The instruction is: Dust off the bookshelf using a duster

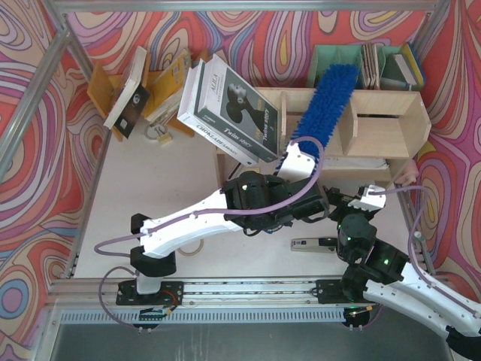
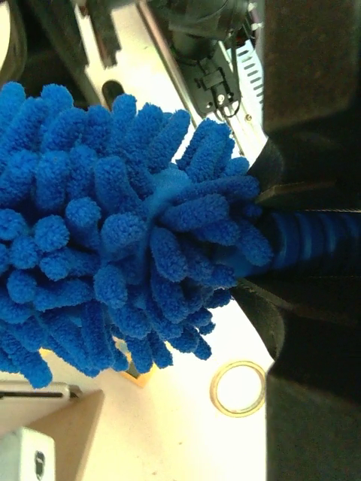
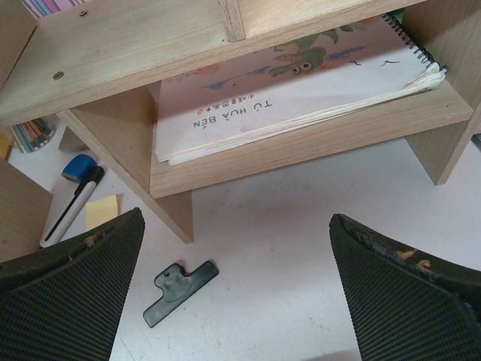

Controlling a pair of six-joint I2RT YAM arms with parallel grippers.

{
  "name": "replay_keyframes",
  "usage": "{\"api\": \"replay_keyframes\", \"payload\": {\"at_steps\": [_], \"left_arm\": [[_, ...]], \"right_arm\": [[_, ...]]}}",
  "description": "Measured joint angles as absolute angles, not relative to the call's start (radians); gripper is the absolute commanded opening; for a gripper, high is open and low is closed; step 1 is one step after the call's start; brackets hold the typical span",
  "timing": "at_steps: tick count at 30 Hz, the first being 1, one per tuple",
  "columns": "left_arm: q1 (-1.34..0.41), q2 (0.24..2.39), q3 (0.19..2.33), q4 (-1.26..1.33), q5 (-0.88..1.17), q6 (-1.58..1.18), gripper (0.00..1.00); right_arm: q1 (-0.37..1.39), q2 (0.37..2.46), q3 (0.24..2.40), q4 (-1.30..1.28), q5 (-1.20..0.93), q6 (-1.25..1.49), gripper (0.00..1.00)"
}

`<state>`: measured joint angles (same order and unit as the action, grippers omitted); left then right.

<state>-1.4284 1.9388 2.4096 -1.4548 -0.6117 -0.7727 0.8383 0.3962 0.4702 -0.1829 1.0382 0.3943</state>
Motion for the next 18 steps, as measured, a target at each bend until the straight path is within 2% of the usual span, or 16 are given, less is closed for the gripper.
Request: {"api": "replay_keyframes", "payload": {"at_steps": [7,13,18], "left_arm": [[-1.486,1.964,2.455,-1.396,-0.587,-0.675,0.00],[-1.498,1.875,2.331,-1.332,-0.629,-0.647,0.00],[-1.497,1.802,2.306,-1.346,-0.725,-0.665,0.00]], "right_arm": [[0.838,0.395,0.470,-0.186,1.047,0.403,0.99],[0.838,0.393,0.470,-0.186,1.050,0.409,0.99],[0.838,0.393,0.470,-0.187,1.052,0.410,0.99]]}}
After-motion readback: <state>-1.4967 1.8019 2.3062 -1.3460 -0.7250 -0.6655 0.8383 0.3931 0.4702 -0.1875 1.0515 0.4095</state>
